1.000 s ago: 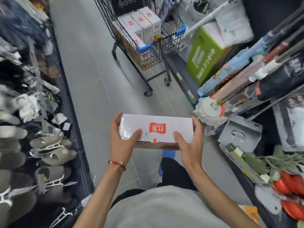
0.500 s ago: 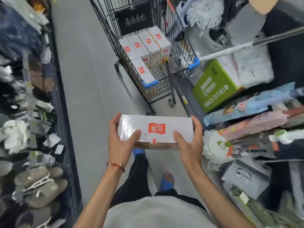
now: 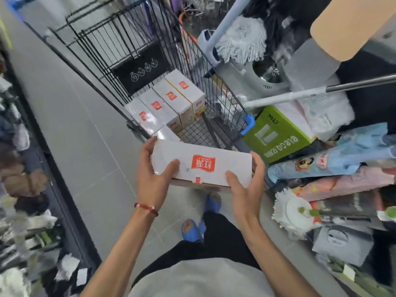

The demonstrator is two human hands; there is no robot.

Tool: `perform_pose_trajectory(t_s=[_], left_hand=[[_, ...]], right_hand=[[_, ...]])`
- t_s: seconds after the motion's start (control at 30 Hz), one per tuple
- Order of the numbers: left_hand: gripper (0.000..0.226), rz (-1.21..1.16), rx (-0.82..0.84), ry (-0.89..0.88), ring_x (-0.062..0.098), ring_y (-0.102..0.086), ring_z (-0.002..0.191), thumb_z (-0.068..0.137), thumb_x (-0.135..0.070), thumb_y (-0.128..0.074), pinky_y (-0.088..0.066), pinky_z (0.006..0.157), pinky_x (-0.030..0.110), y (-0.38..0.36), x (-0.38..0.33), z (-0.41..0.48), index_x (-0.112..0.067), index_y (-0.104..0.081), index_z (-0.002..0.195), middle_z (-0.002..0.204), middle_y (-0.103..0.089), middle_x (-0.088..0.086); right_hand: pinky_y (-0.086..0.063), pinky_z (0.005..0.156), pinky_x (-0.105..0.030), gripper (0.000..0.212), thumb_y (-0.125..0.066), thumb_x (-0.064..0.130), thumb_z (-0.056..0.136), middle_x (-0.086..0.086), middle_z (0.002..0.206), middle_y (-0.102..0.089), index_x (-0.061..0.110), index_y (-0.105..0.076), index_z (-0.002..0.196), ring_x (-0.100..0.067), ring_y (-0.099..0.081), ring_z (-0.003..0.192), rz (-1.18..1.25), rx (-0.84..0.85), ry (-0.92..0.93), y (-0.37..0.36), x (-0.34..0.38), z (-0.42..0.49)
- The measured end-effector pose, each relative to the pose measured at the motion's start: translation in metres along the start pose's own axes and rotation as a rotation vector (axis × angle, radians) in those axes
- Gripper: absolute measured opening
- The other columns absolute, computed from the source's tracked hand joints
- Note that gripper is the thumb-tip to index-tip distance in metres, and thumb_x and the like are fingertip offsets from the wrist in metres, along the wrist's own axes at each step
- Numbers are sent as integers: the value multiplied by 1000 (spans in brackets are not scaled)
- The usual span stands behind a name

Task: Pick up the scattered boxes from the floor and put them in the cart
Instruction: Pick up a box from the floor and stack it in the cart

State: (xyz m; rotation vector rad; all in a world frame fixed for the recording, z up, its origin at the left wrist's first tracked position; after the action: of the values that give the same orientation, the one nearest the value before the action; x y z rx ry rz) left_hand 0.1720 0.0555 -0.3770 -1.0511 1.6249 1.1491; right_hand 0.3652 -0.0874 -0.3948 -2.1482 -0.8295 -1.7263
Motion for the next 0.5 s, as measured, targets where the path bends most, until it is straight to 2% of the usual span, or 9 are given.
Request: perform_pose_trajectory(t_s=[0.1,0.17,0.23,0.3,0.37,0.43,0.5], left_hand=[[63,21,33,-23,-2,-56,119,80,-23,-76,-54,92,24,-18,-10,57,-32,-47,135,132,-54,-19],[60,31,41,-8,-7,-55,117,84,-17,-77,-57,90,27,-30,-13,91,-34,-48,134,131,-51,-26],[61,38,49,6,-2,-56,119,85,-13,-77,-59,92,37,-39,-13,121,-31,-49,135,135,-52,-21],[63,53,79,17,2,-57,121,84,-11,-78,-58,95,41,-48,-15,148,-28,-49,138,140,-53,-11],[65,79,116,31,8,-58,123,83,-13,-79,-58,96,45,-54,-16,173,-31,-49,138,140,-53,-7],[67,91,162,49,14,-59,123,84,-13,-79,-58,94,46,-60,-15,196,-33,-48,140,142,-52,-6],[68,98,216,80,16,-60,121,85,-13,-77,-60,91,45,-66,-13,219,-32,-47,142,144,-51,-4]], right_hand=[[-45,84,-3,75,-69,-7,87,2,138,-57,17,-40,152,14,-57,110,32,-27,-25,-22,3,42],[-45,84,-3,76,-68,-7,88,4,139,-55,21,-39,151,13,-56,114,33,-16,-56,-35,1,68],[-46,86,-4,77,-68,-6,88,9,138,-55,25,-37,151,13,-55,115,24,-19,-69,-46,3,89],[-47,87,-6,77,-68,-6,87,11,136,-54,23,-35,150,13,-57,113,17,-32,-85,-57,4,106],[-49,87,-8,78,-69,-7,87,8,135,-55,19,-34,151,8,-59,113,25,-48,-114,-68,4,119],[-53,87,-14,81,-70,-6,87,3,136,-56,19,-30,153,-2,-61,117,25,-71,-136,-79,6,128],[-55,79,-12,83,-71,-6,87,3,131,-57,17,-28,154,1,-64,110,32,-94,-163,-93,6,135]])
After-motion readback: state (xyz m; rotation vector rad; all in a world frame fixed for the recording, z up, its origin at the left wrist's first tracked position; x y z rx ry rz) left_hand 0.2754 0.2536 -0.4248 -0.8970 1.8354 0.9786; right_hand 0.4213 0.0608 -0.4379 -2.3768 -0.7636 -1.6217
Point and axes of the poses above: each hand's wrist, its own z-axis towards the middle knuckle, its own y-axis out of the back of the hand, x = y × z, the point moved 6 cm from there along z, towards the middle knuckle
